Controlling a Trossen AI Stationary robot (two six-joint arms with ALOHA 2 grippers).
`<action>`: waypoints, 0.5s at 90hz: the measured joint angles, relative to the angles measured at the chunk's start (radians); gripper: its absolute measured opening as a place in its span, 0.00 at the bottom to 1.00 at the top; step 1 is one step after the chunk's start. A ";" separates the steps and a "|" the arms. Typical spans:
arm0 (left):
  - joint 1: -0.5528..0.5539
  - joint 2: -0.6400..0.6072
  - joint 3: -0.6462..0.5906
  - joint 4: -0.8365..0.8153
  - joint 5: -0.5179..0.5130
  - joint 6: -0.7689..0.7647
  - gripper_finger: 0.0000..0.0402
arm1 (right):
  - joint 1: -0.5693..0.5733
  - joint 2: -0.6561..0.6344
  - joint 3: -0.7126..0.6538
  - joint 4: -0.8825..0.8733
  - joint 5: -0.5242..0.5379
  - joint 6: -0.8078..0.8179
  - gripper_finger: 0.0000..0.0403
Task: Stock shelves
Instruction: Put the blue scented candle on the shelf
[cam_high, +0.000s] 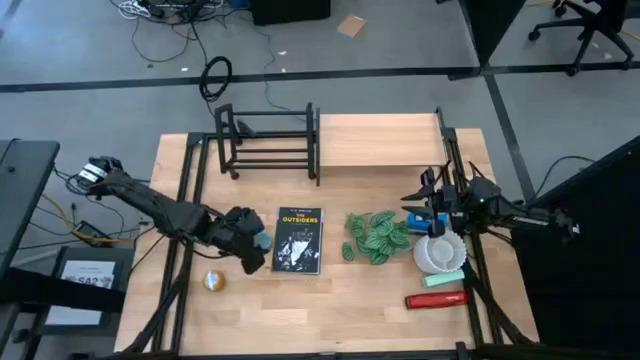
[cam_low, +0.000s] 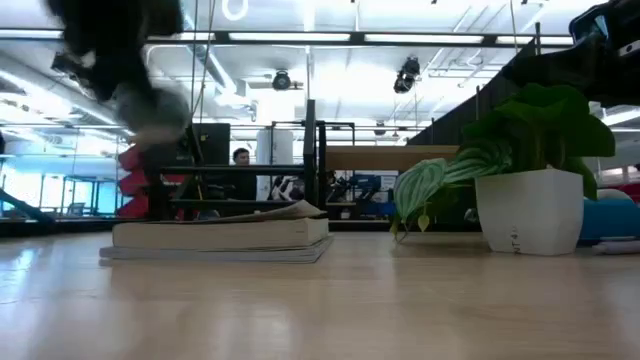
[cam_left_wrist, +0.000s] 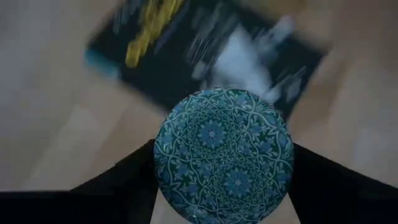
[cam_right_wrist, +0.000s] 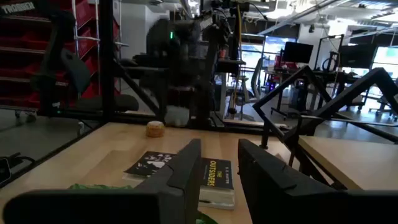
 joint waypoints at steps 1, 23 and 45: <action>0.005 0.002 0.017 -0.005 -0.005 0.011 0.65 | 0.000 0.000 0.000 0.000 0.000 0.000 0.19; 0.168 0.249 0.547 -0.126 -0.041 0.402 0.65 | 0.000 0.000 0.000 0.000 0.000 0.000 0.19; 0.329 0.683 1.155 -0.232 -0.044 0.752 0.65 | 0.000 0.000 0.000 0.000 0.000 0.000 0.19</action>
